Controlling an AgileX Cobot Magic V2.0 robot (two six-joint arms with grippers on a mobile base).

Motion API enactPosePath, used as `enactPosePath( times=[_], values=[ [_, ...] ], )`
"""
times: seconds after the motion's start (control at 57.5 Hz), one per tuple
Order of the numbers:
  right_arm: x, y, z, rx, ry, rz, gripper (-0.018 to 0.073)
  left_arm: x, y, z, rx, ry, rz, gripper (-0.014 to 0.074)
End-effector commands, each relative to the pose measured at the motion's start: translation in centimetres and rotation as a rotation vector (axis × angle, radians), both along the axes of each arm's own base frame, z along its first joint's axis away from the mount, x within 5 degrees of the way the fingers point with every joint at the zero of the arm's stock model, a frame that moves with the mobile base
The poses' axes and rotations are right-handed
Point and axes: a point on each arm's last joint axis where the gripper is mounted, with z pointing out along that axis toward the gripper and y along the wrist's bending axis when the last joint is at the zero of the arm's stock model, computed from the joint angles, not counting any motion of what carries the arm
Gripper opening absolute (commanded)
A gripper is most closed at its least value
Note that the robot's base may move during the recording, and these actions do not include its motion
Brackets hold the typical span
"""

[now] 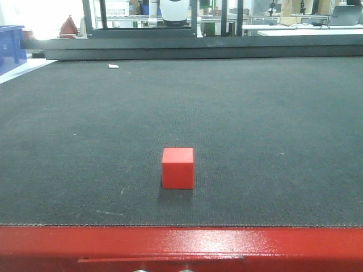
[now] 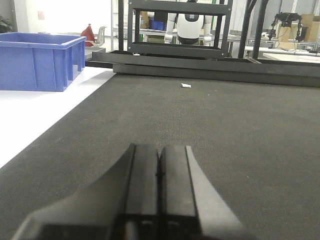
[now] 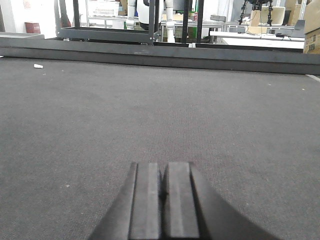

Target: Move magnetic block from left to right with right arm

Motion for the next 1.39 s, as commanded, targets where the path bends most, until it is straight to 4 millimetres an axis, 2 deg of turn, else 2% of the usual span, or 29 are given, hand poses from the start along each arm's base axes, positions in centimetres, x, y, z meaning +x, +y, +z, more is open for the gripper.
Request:
enactPosePath(
  times=[0.0,0.974,1.148,1.374],
  values=[
    [-0.2,-0.1,1.0,0.002,-0.108,-0.006,0.002,-0.2,0.1,0.6,-0.011,-0.094,0.006,-0.0126],
    [-0.3,-0.1,1.0,0.002,-0.116,-0.007,0.002,-0.2,0.1,0.6,-0.011,-0.094,0.006,-0.0126],
    [-0.7,-0.1,3.3,0.018,-0.144,-0.004,0.002,-0.2,0.1,0.6,-0.011,-0.094,0.006,-0.0126],
    [-0.9,0.0,6.9,0.013,-0.044,0.0,0.002,-0.2,0.1,0.6,-0.011,-0.094,0.006,-0.0126]
  ],
)
